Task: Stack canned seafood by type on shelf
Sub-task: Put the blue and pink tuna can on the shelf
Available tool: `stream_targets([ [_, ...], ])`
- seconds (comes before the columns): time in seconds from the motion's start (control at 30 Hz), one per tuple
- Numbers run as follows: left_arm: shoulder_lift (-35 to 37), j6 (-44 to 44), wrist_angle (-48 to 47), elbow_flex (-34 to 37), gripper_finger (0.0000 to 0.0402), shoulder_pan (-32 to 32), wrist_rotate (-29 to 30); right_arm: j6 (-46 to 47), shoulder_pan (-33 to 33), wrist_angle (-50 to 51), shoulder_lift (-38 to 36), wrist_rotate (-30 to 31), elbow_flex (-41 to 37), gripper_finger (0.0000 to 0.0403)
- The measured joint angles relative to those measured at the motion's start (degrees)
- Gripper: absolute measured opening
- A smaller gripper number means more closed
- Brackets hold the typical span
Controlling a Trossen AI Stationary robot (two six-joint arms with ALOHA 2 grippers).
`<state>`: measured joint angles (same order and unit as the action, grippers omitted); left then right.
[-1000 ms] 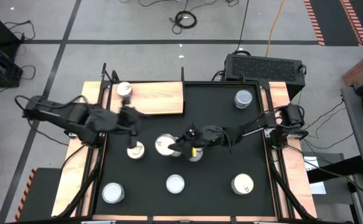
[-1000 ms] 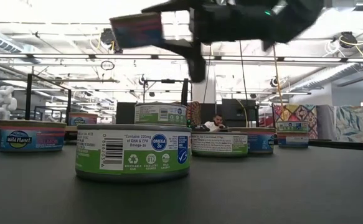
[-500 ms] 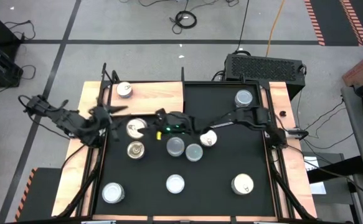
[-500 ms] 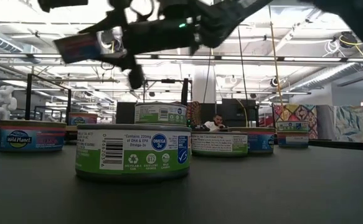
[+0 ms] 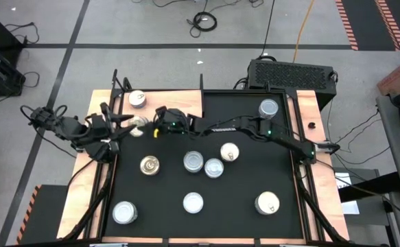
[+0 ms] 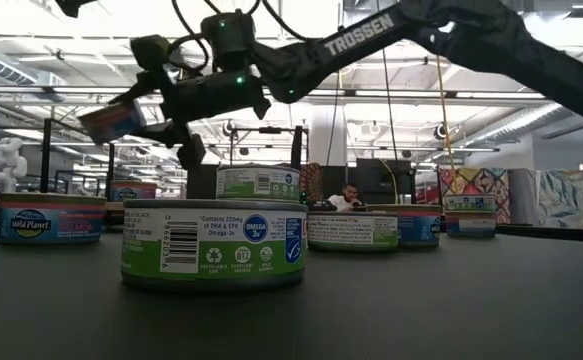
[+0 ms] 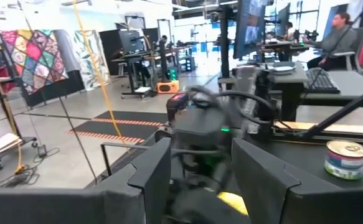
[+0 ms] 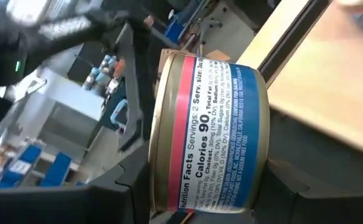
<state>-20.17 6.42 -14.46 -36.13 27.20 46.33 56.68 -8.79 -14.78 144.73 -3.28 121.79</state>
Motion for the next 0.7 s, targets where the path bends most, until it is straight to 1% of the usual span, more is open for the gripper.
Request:
stream_targets([
  [0.13, 0.0, 0.6, 1.6, 1.9, 0.0171, 0.0, -1.2, 2.8, -2.4, 0.3, 0.7, 1.0, 0.5, 0.0185],
  [0.3, 0.2, 1.6, 3.7, 5.9, 0.0171, 0.0, -1.2, 3.7, -3.8, 2.4, 0.7, 7.6, 0.5, 0.0185],
  [0.4, 0.2, 2.3, 5.0, 8.0, 0.0171, 0.0, -1.1, 5.6, -4.2, 4.8, 0.7, 10.4, 0.5, 0.0185],
  [0.5, 0.2, 3.5, 7.5, 8.1, 0.0171, 0.0, -0.7, 5.8, -4.3, 7.0, 0.7, 12.3, 0.5, 0.0185],
  [0.7, 0.2, 5.0, 9.2, 8.0, 0.0171, 0.0, -1.0, 8.1, -5.4, 10.0, 0.6, 13.0, 0.5, 0.0185],
])
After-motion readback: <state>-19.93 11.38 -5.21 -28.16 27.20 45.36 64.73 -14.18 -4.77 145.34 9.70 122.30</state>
